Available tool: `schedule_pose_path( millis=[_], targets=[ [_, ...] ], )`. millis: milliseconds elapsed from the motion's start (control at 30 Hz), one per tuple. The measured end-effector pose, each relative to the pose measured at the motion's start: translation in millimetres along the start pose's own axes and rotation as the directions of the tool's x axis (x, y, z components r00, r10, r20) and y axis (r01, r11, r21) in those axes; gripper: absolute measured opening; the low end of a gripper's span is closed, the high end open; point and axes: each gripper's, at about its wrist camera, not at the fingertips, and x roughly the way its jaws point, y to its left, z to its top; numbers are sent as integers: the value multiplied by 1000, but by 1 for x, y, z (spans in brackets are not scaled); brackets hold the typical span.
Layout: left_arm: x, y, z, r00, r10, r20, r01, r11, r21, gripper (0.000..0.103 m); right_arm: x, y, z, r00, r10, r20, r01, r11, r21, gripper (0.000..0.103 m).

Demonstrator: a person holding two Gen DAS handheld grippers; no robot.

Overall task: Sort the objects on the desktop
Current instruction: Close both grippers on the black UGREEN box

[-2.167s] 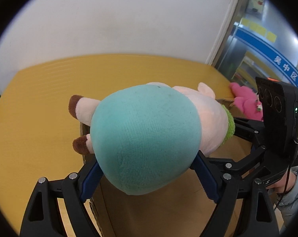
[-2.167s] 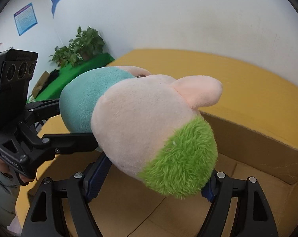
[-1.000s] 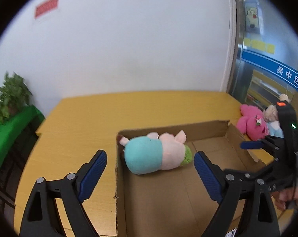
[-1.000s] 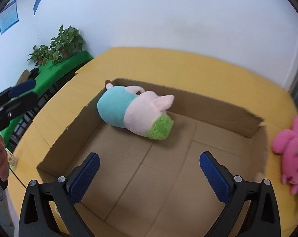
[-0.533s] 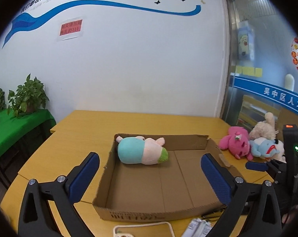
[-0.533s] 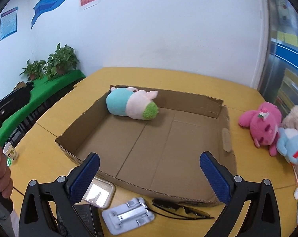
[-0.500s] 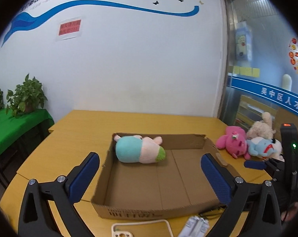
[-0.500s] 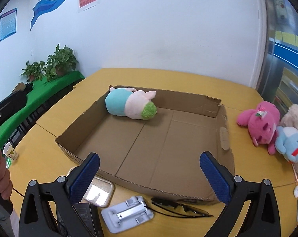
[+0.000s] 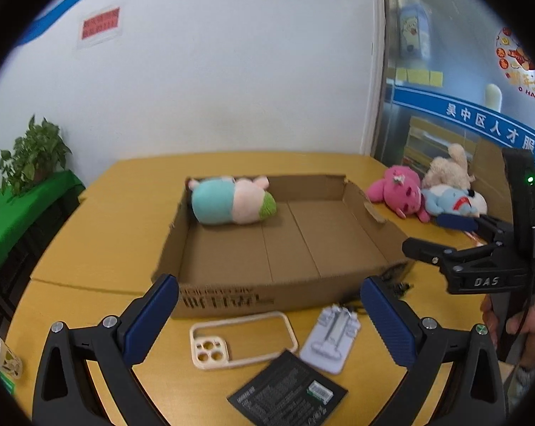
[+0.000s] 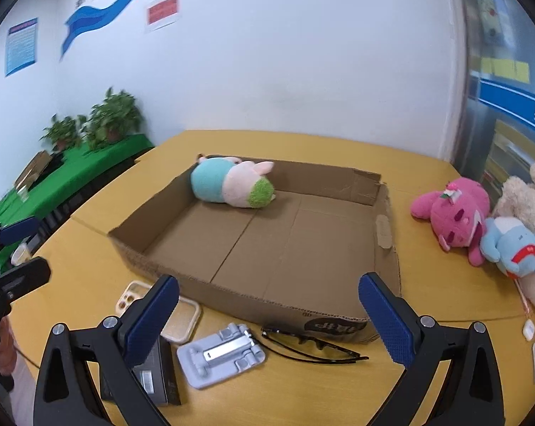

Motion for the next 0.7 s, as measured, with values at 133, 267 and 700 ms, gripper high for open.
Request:
schedule_pose_path(
  millis=[133, 267, 700],
  targets=[
    [12, 11, -25, 988, -94, -125, 87, 994, -59, 103, -6, 3, -28, 988, 152, -28, -153, 988, -31, 103],
    [32, 22, -55, 961, -137, -240, 109, 986, -124, 102, 25, 16, -73, 936, 284, -209, -294, 956, -17, 103],
    [67, 52, -119, 893, -247, -376, 125, 939, -319, 101, 93, 106, -134, 834, 292, -469, -399, 905, -146, 91]
  ],
)
